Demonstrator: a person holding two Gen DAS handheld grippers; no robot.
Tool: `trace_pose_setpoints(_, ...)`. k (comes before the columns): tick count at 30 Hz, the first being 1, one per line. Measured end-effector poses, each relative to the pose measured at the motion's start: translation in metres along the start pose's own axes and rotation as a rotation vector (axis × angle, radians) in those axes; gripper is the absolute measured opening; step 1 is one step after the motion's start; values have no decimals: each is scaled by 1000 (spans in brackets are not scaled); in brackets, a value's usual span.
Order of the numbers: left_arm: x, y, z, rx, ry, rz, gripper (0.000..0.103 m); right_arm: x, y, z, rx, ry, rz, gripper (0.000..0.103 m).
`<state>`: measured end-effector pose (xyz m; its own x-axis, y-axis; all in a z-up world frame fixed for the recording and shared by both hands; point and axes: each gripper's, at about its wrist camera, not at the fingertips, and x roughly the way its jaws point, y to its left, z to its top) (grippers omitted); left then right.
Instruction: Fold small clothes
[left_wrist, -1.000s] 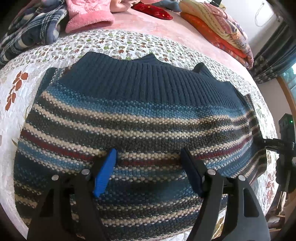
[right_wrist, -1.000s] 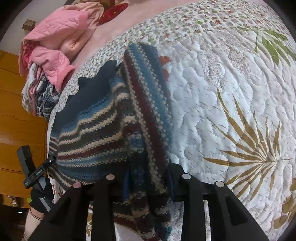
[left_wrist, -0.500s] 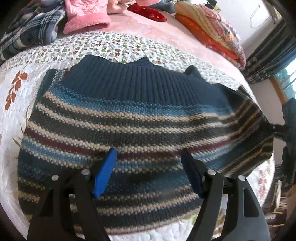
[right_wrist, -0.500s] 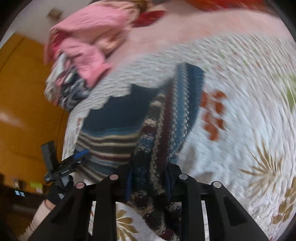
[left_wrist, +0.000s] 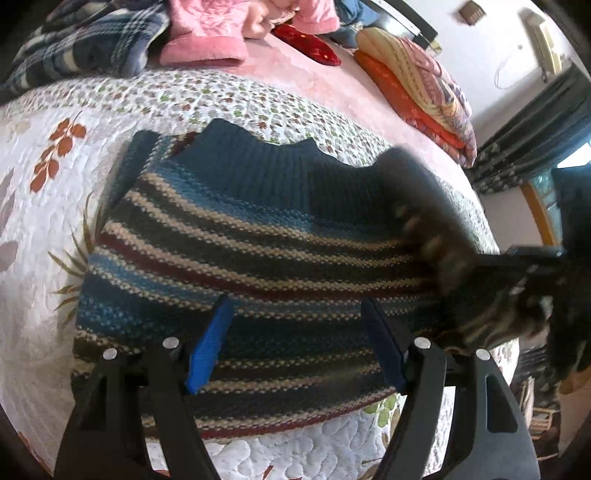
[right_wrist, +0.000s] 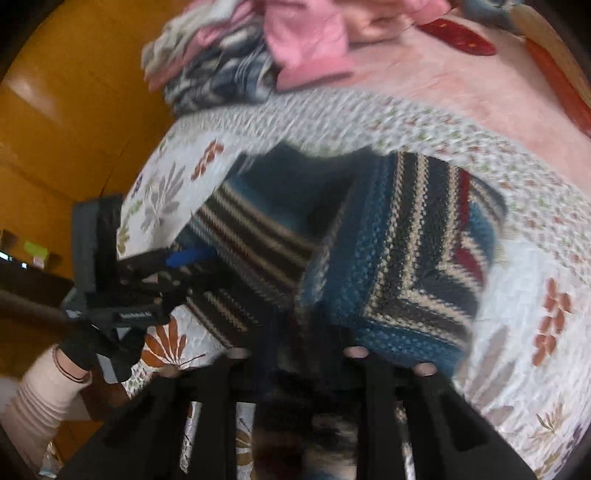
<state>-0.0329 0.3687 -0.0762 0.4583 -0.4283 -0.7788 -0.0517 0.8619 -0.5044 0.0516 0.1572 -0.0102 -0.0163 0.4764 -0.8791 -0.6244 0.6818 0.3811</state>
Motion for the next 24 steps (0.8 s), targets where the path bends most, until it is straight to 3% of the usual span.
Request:
trace_pose_setpoints(4, 0, 4, 0, -23, 3, -14, 71, 26, 7, -5, -19, 52, -30, 8)
trace_pose_setpoints(6, -1, 4, -1, -32, 3, -31, 71, 28, 3, -11, 13, 54, 25, 12)
trace_pose_setpoints(12, -2, -13, 2, -77, 10, -154, 72, -32, -26, -28, 115, -100, 183, 22)
trace_pose_setpoints(17, 19, -42, 8, -96, 61, -224, 73, -75, -76, -52, 182, -164, 23, 35)
trace_pose_setpoints(24, 58, -71, 9, -131, 139, -267, 74, -55, -138, -103, 292, -99, -41, 35)
